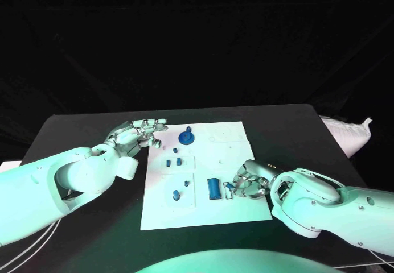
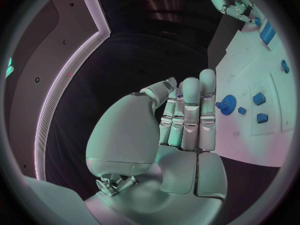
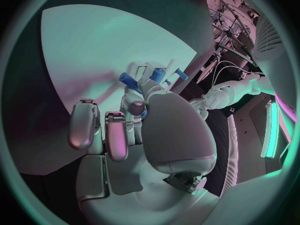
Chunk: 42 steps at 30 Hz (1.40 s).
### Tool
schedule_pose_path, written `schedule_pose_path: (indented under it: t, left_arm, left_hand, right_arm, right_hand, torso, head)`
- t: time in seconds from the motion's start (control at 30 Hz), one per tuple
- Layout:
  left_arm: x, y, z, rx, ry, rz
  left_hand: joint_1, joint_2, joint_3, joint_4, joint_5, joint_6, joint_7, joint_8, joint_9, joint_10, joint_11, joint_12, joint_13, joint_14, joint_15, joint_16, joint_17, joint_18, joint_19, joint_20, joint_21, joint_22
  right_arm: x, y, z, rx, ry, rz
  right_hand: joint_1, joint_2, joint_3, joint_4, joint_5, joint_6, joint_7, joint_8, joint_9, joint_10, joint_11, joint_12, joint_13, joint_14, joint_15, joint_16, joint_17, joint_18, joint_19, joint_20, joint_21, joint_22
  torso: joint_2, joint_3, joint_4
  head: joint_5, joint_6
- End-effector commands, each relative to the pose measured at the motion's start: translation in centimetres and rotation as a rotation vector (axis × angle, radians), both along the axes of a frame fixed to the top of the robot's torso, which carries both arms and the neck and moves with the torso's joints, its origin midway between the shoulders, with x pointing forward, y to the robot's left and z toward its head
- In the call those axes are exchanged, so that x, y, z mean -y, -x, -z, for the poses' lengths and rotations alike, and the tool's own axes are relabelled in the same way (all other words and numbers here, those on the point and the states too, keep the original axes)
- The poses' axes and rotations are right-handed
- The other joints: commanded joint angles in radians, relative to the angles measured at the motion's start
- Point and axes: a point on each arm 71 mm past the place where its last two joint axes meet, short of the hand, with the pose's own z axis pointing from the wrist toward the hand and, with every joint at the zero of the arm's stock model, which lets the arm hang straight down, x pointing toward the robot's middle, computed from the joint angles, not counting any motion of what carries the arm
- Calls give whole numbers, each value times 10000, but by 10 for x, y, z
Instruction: Assemble the parts on the task board
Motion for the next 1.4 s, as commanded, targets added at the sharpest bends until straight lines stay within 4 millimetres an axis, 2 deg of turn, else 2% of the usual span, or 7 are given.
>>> schedule_pose_path:
  t: [0.03,0.2,0.43,0.7,1.1,1.27,1.4]
  left_arm:
    - [3,1,-1,79,125,206]
    - [3,1,-1,74,125,213]
    - [3,2,-1,58,131,243]
    - [3,2,-1,46,131,259]
    - [3,2,-1,28,128,277]
    - [3,2,-1,21,126,282]
    - [3,1,-1,17,127,289]
  left_hand:
    - [26,111,-54,2,14,-30,18,51,-13,-60,22,66,-9,-76,-27,-68,-11,200,-41,5,-58,-10]
    - [26,111,-54,2,14,-30,18,51,-13,-60,22,66,-9,-76,-27,-68,-11,200,-41,5,-58,-10]
    - [26,111,-54,2,14,-30,18,51,-13,-60,22,66,-9,-76,-27,-68,-11,200,-41,5,-58,-10]
    - [26,111,-54,2,14,-30,18,51,-13,-60,22,66,-9,-76,-27,-68,-11,200,-41,5,-58,-10]
    - [14,116,-71,2,12,-27,20,63,-13,-82,26,81,-14,-86,-25,-68,-23,200,-45,6,-71,-15]
    - [13,114,-74,2,12,-29,20,63,-14,-86,27,82,-15,-88,-24,-69,-24,199,-46,7,-72,-16]
    - [13,114,-74,2,12,-29,20,63,-14,-86,27,82,-15,-88,-24,-69,-24,199,-46,7,-72,-16]
  right_arm:
    - [-1,0,4,-509,35,33]
    - [-4,-1,7,-688,166,-14]
    - [-5,-2,10,-879,481,-88]
    - [-6,-2,12,-949,635,-141]
    - [-9,-3,11,-856,556,-155]
    - [-10,-3,10,-768,465,-199]
    - [-11,-3,9,-620,395,-247]
  right_hand:
    - [-253,7,-52,172,235,119,-33,18,43,47,21,-3,-17,846,-73,69,1493,-139,78,-28,45,13]
    - [-700,6,-280,431,646,210,-59,51,113,89,4,-100,-73,848,-87,75,1505,-140,85,-39,46,21]
    - [-1204,158,-626,523,844,321,-108,87,201,162,-34,-197,-144,849,-120,77,1511,-140,90,-63,42,29]
    - [-1300,234,-753,503,910,434,-161,140,256,249,-69,108,67,846,-144,69,1499,-138,90,-81,37,28]
    - [-1380,281,-851,520,886,507,-188,176,293,296,-93,265,184,850,-166,79,1517,-141,98,-98,44,42]
    - [-1892,413,-1191,552,706,571,-202,190,336,360,-103,411,310,859,-175,102,1561,-145,106,-117,49,58]
    - [-2450,538,-1564,556,275,639,-237,200,371,431,-127,592,462,875,-192,144,1636,-150,121,-128,63,85]
  torso:
    - [0,0,0]
    - [5,1,2]
    - [3,4,-2]
    - [2,12,-15]
    - [1,8,-9]
    - [-9,10,-11]
    - [-4,11,-13]
  head:
    - [15,-5]
    - [27,-11]
    - [42,-28]
    - [42,-34]
    - [40,-37]
    - [41,-39]
    - [42,-28]
